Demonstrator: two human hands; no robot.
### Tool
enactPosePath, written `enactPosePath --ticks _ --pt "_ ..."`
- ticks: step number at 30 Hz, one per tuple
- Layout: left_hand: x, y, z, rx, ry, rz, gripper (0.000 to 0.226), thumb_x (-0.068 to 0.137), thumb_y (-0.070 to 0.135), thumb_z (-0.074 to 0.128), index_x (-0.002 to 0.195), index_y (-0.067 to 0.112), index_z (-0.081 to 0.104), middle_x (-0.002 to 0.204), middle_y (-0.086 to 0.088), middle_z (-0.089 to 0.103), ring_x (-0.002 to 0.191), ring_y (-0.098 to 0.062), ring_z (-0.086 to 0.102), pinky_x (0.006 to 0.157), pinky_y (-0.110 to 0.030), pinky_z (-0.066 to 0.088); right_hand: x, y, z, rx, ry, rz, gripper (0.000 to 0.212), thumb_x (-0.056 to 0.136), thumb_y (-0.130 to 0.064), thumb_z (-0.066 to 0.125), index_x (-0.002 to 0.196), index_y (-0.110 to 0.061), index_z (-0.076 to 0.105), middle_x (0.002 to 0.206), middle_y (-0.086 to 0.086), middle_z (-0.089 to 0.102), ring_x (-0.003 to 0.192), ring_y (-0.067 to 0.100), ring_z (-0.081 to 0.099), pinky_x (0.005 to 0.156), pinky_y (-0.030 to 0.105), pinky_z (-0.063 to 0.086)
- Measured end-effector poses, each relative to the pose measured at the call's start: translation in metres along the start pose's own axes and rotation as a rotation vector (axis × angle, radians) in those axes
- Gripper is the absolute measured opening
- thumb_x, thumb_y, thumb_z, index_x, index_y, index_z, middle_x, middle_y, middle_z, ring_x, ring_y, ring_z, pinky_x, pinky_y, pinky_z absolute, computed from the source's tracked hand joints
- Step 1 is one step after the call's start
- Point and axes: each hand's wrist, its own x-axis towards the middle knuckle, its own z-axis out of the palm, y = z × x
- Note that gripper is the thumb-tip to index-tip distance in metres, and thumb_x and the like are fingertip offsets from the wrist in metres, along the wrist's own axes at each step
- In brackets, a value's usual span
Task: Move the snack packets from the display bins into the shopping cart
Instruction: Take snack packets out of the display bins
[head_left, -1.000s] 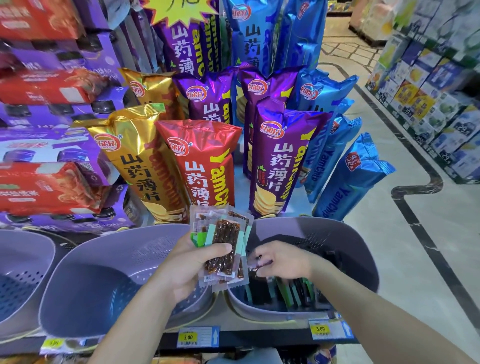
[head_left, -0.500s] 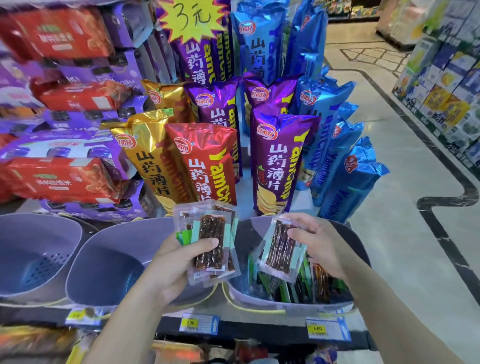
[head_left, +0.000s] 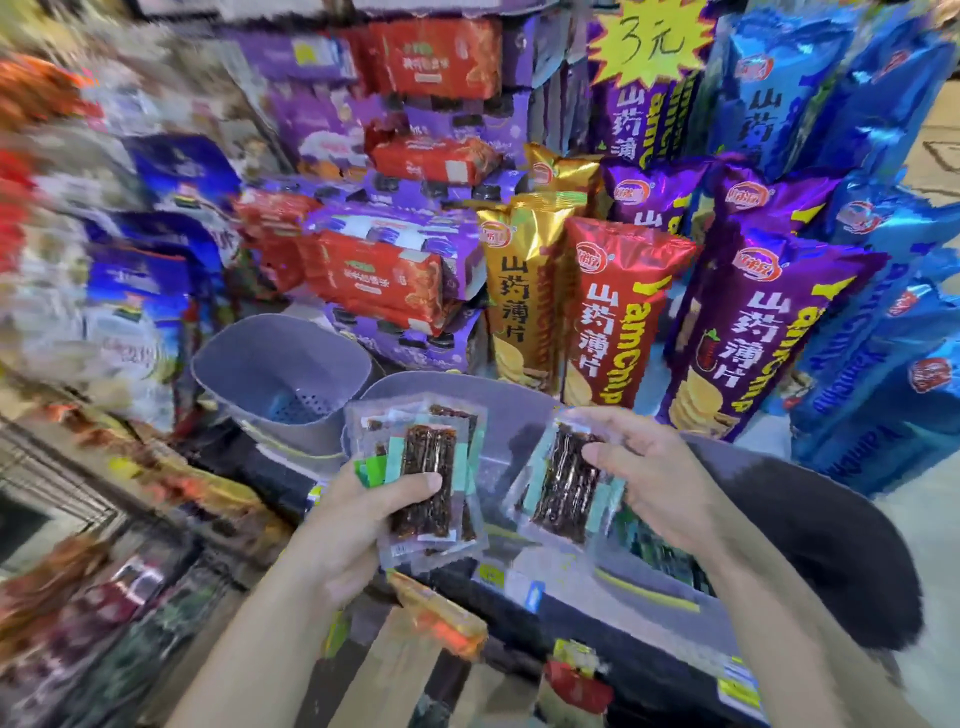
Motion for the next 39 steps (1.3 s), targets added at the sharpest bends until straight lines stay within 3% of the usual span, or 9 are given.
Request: enactPosePath --ticks 8,11,15,18,24,29,33,36,39 --pt "-0.074 0.014 -0.170 -0.065 0.222 0.065 0.032 0.072 0.005 0.091 0.102 0.012 0.082 0.113 -0.024 0.078 0.092 -0.037 0.079 0.072 -0.048 0.064 0.045 0.021 0.175 -0.142 -0.211 -0.006 0.042 0.076 -0.037 0.078 0.117 -0.032 0.076 0.124 -0.002 0.075 0.116 0.017 0.069 0.104 0.048 0.052" --pt "-0.110 0.014 -0.244 -0.089 0.327 0.089 0.033 0.072 0.007 0.091 0.104 0.015 0.083 0.116 -0.023 0.077 0.097 -0.039 0.077 0.084 -0.055 0.060 0.057 0.038 0.256 -0.131 -0.300 0.024 0.042 0.074 -0.034 0.079 0.116 -0.029 0.077 0.120 0.001 0.076 0.105 0.016 0.071 0.101 0.044 0.053" --pt "-0.162 0.008 -0.333 -0.193 0.520 0.113 0.034 0.071 0.009 0.083 0.106 0.011 0.083 0.113 -0.020 0.079 0.094 -0.035 0.079 0.068 -0.042 0.065 0.072 0.060 0.356 -0.139 -0.418 0.065 0.044 0.070 -0.037 0.081 0.113 -0.031 0.078 0.124 0.002 0.074 0.109 0.020 0.069 0.103 0.050 0.051" --pt "-0.201 0.002 -0.387 -0.241 0.652 0.113 0.053 0.069 0.013 0.084 0.121 0.009 0.075 0.118 -0.018 0.078 0.103 -0.037 0.077 0.080 -0.047 0.065 0.081 0.076 0.418 -0.178 -0.484 0.118 0.046 0.067 -0.043 0.081 0.112 -0.035 0.078 0.127 -0.001 0.073 0.106 0.023 0.069 0.094 0.055 0.051" --pt "-0.243 -0.009 -0.458 -0.291 0.867 0.112 0.048 0.070 0.019 0.084 0.117 0.011 0.075 0.113 -0.014 0.080 0.101 -0.035 0.078 0.097 -0.059 0.056 0.113 0.099 0.509 -0.287 -0.655 0.149 0.042 0.071 -0.047 0.078 0.113 -0.039 0.076 0.129 -0.007 0.072 0.116 0.020 0.068 0.095 0.042 0.055" --pt "-0.241 -0.016 -0.497 -0.346 0.954 0.132 0.056 0.071 0.019 0.085 0.124 0.008 0.072 0.115 -0.017 0.079 0.096 -0.036 0.078 0.073 -0.046 0.065 0.151 0.121 0.569 -0.343 -0.765 0.150 0.038 0.075 -0.045 0.075 0.112 -0.036 0.077 0.123 -0.010 0.073 0.111 0.016 0.071 0.087 0.039 0.058" --pt "-0.213 -0.014 -0.530 -0.368 0.994 0.111 0.050 0.068 0.020 0.088 0.116 0.015 0.076 0.110 -0.011 0.081 0.096 -0.034 0.079 0.071 -0.044 0.067 0.195 0.147 0.613 -0.397 -0.813 0.166 0.033 0.081 -0.036 0.072 0.114 -0.035 0.076 0.119 -0.009 0.075 0.113 0.016 0.069 0.095 0.041 0.054" --pt "-0.178 -0.012 -0.556 -0.376 1.024 0.069 0.035 0.083 0.009 0.083 0.116 0.017 0.078 0.110 -0.006 0.082 0.095 -0.021 0.080 0.065 -0.030 0.065 0.236 0.169 0.646 -0.456 -0.849 0.189 0.030 0.086 -0.031 0.070 0.115 -0.037 0.075 0.118 -0.013 0.074 0.112 0.014 0.069 0.090 0.039 0.057" --pt "-0.141 -0.013 -0.585 -0.388 1.076 -0.018 0.031 0.089 0.003 0.080 0.116 0.018 0.077 0.108 0.000 0.082 0.089 -0.010 0.079 0.062 -0.027 0.062 0.275 0.190 0.675 -0.508 -0.886 0.236 0.027 0.096 -0.021 0.069 0.112 -0.042 0.075 0.114 -0.021 0.074 0.104 0.002 0.070 0.079 0.026 0.055"
